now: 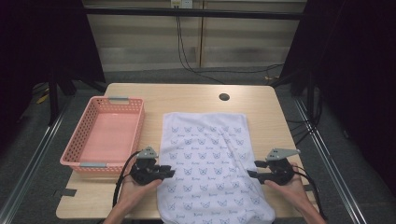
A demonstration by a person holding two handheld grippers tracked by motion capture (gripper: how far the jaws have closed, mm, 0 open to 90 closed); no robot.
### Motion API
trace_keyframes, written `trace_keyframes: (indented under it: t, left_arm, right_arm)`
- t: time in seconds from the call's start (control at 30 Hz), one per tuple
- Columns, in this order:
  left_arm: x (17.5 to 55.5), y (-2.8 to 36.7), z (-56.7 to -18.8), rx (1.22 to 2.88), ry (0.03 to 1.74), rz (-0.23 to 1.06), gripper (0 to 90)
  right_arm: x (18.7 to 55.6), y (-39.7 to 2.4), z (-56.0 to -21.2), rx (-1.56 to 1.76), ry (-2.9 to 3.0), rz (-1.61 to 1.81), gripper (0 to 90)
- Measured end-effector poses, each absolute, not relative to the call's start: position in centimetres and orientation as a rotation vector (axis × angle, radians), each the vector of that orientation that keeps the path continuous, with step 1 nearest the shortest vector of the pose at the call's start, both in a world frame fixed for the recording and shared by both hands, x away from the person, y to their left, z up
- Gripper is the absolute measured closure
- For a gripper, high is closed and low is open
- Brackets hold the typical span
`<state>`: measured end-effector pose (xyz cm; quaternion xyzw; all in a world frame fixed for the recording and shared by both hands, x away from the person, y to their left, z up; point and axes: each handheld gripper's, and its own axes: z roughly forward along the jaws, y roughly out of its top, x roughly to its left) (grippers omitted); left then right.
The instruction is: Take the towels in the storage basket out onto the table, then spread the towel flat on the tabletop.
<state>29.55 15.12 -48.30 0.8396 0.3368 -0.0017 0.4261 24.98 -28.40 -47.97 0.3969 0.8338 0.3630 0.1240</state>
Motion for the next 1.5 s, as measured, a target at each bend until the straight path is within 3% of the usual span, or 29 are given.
trace_keyframes:
  t: [0.17,0.37,0.47,0.53,0.83,1.2,1.4,1.5]
  left_arm:
    - [31.4,14.2,-49.3,2.128,0.869,0.035,61.1]
    - [32.3,13.3,-50.0,2.166,0.852,0.079,62.0]
    - [31.9,13.3,-49.9,2.193,0.829,0.098,73.0]
    - [31.5,13.4,-50.0,2.19,0.822,0.06,82.2]
    - [28.6,12.1,-49.7,2.246,0.721,-0.01,86.6]
    - [24.4,12.9,-49.2,2.291,0.688,-0.102,83.1]
    - [25.4,13.4,-48.5,2.215,0.724,-0.097,68.1]
    - [26.9,13.1,-48.2,2.178,0.743,-0.08,65.9]
  right_arm:
    - [27.8,-27.1,-49.1,1.154,2.443,0.977,47.4]
    - [30.2,-27.1,-49.9,1.204,2.403,0.943,45.5]
    - [29.7,-27.1,-49.9,1.154,2.429,0.963,69.2]
    - [28.9,-27.1,-49.7,1.147,2.439,0.936,74.0]
    - [23.7,-29.2,-49.3,1.206,2.464,0.934,78.5]
    - [19.4,-30.2,-48.8,1.223,2.545,0.946,76.6]
    - [19.9,-30.4,-48.2,1.215,2.466,1.009,59.2]
    - [20.9,-30.3,-48.0,1.218,2.443,1.006,51.6]
